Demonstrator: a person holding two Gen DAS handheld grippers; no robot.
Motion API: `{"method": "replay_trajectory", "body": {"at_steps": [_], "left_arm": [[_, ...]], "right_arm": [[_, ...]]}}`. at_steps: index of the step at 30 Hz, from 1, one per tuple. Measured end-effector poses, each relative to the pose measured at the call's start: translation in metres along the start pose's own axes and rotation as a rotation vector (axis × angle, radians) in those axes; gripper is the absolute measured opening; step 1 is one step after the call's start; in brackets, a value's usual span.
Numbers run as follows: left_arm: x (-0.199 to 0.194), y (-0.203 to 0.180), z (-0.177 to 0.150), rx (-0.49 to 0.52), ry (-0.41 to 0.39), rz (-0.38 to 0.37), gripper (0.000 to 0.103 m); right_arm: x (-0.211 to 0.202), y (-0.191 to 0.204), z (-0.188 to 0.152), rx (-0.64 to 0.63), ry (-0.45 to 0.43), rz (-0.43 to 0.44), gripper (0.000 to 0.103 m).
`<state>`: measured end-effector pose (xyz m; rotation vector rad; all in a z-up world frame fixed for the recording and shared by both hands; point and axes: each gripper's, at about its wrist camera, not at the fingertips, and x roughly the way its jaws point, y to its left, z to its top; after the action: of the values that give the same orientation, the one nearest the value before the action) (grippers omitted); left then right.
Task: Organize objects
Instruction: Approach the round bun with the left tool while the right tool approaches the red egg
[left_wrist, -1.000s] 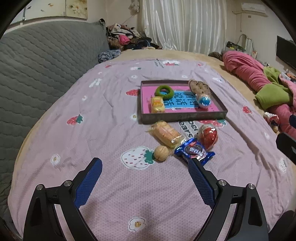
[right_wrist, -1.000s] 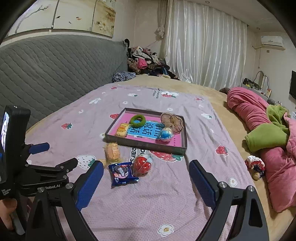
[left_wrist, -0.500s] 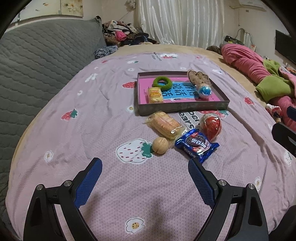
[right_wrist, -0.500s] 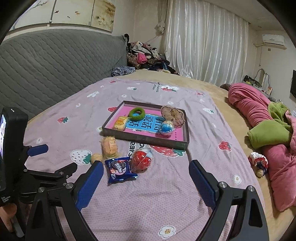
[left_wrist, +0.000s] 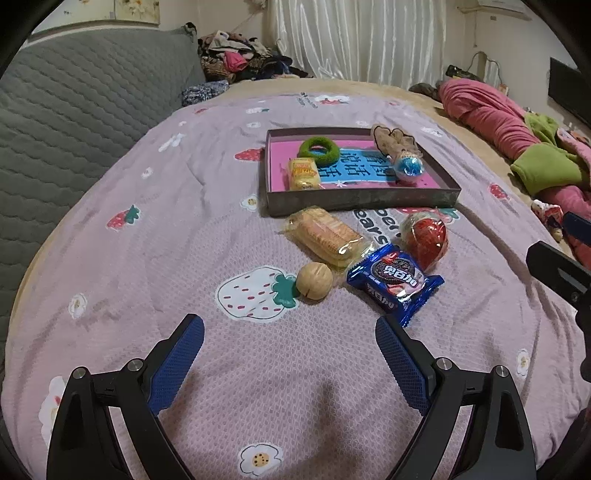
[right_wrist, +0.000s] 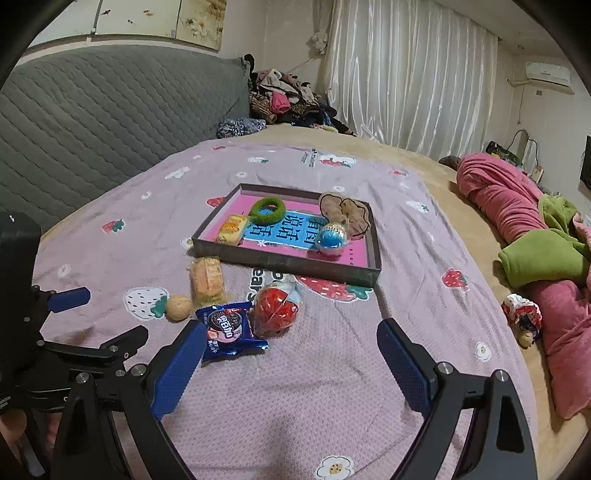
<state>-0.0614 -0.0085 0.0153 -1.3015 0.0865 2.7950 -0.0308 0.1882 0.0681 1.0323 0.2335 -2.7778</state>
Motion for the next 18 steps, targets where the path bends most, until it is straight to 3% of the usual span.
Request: {"method": "replay_trajectory", "body": {"at_steps": [18], "left_arm": [[0.036,-0.004,0.008,-0.006,0.032,-0.019,0.094]], "right_arm": [[0.055,-0.004,0.000,-0.001,0.076,-0.008,0.094]]}}
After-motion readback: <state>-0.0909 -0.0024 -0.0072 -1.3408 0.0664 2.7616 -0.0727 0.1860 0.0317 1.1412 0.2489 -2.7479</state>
